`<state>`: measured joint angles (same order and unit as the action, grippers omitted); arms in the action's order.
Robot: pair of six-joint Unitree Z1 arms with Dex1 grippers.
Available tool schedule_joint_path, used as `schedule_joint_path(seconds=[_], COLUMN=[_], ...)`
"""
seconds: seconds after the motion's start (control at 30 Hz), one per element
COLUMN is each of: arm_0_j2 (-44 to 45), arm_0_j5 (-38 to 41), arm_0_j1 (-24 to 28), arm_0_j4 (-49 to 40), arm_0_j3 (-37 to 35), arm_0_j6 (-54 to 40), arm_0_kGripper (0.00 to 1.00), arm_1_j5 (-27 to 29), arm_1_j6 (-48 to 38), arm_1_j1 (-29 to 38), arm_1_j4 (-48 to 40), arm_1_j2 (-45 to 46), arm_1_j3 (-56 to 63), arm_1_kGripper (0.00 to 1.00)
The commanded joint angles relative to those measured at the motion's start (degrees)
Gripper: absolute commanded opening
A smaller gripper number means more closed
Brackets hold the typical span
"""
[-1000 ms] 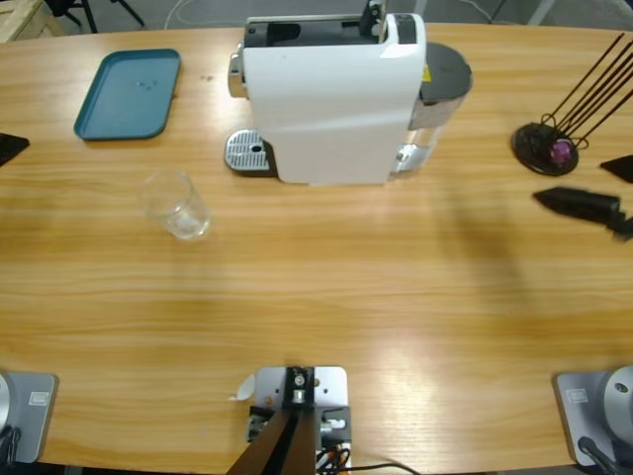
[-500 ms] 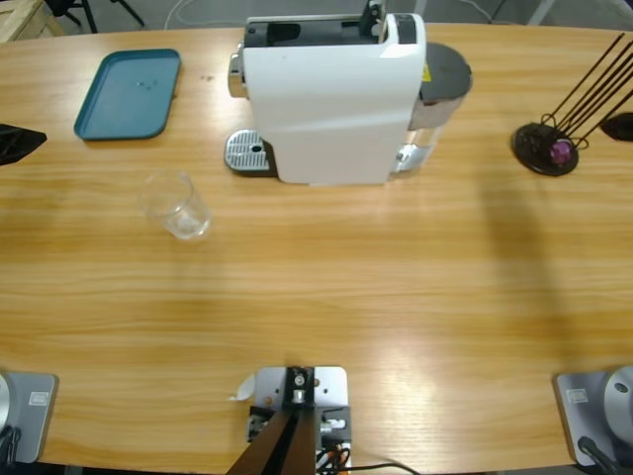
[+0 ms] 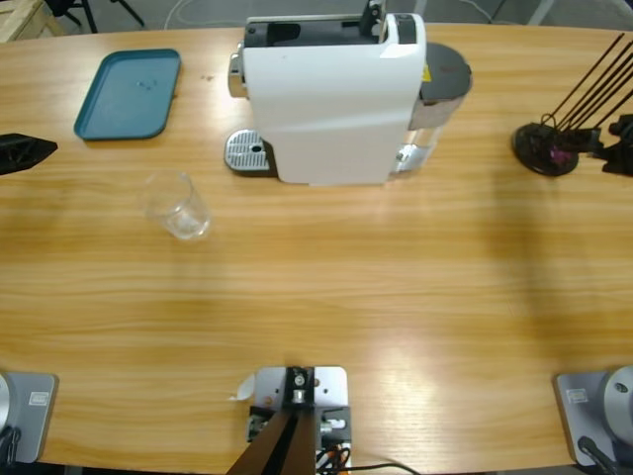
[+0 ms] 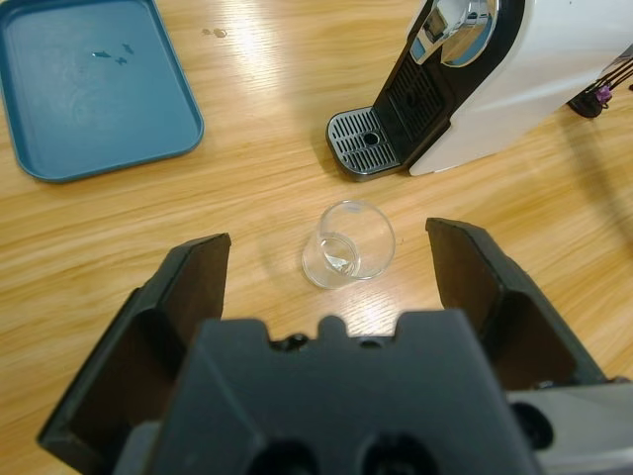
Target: Pour coffee
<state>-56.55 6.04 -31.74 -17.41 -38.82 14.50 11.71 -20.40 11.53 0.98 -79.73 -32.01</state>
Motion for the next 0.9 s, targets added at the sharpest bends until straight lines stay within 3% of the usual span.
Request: schedule_joint_path(seconds=[0.03,0.33,0.9], arm_0_j2=[-1.5,-1.6,-2.0], arm_0_j5=[-0.7,-2.5,-3.3], arm_0_j1=[0.5,0.5,0.5], arm_0_j4=[0.8,0.9,1.2], arm_0_j3=[2.3,2.4,2.5], arm_0_j6=[-0.6,-0.4,-0.4], arm_0_kGripper=[0.853,0.853,0.853], arm_1_j5=[1.8,2.2,1.3], arm_1_j6=[-1.4,-1.6,-1.6], arm_1_j1=[-0.6,-4.5,-4.6], arm_1_j4=[-5.9,-7.9,-11.8], arm_1_j2=[-5.9,-6.8,-11.3], arm_1_j3=[3.4,3.6,4.0], arm_1_kGripper=[0.766,0.761,0.761])
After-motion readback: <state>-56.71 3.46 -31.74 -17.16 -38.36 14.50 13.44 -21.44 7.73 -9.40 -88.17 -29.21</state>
